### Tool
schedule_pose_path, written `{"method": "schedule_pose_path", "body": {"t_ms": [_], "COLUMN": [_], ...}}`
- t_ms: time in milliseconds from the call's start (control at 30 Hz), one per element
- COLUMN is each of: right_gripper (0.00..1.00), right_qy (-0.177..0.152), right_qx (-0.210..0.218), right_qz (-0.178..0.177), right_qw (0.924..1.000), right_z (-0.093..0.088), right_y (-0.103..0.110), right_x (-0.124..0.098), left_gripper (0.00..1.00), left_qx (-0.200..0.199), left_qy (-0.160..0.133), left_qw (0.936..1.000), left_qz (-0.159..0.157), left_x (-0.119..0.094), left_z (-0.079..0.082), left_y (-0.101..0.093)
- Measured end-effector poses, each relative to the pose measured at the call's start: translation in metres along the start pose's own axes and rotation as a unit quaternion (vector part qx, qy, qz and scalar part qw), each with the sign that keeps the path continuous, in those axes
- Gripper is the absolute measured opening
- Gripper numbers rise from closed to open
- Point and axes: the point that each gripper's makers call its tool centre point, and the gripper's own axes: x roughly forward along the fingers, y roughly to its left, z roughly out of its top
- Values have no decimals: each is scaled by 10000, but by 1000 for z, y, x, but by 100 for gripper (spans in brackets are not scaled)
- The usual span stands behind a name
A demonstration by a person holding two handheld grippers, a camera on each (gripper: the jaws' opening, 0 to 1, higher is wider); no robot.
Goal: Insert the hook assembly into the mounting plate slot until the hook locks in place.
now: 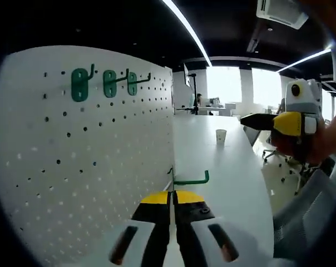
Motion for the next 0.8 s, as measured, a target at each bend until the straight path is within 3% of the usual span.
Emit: {"method": "schedule_pose_path", "body": {"t_ms": [533, 800], "right_gripper": [38, 38], "right_qy": [-166, -223], "right_qx": [150, 166], "right_qz": [43, 122], "right_qw": [9997, 9995], "right_z": [9, 16], "right_y": [6, 11], "right_x": [2, 7], "left_gripper": [1, 1], "left_qx": [-412, -590], "left_qy": [-530, -955], "left_qw": [9975, 9934], "left_qz": [226, 251], "left_x": [-22, -35], "left_z": [18, 35], "left_y": [2, 1]}}
